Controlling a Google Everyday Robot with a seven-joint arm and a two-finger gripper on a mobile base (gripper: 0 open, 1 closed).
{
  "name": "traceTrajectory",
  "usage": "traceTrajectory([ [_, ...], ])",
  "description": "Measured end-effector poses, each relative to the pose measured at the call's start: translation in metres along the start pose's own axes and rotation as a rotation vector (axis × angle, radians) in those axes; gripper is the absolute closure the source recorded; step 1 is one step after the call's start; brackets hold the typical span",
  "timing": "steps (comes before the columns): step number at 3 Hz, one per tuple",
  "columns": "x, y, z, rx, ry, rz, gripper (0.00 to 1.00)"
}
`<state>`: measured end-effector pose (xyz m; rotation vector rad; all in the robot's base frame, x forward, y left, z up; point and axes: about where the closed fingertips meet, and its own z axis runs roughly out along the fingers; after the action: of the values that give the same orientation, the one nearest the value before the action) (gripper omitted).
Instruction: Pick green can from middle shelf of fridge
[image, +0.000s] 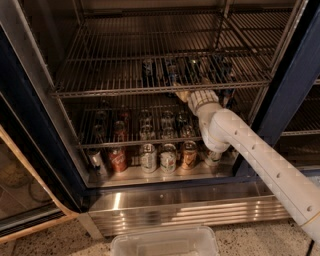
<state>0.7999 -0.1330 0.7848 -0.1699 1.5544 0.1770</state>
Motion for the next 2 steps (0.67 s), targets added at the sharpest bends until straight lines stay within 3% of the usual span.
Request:
traceTrajectory([
  [2, 0.025, -0.033, 0.005, 0.081, 0.038, 0.036, 0.34],
])
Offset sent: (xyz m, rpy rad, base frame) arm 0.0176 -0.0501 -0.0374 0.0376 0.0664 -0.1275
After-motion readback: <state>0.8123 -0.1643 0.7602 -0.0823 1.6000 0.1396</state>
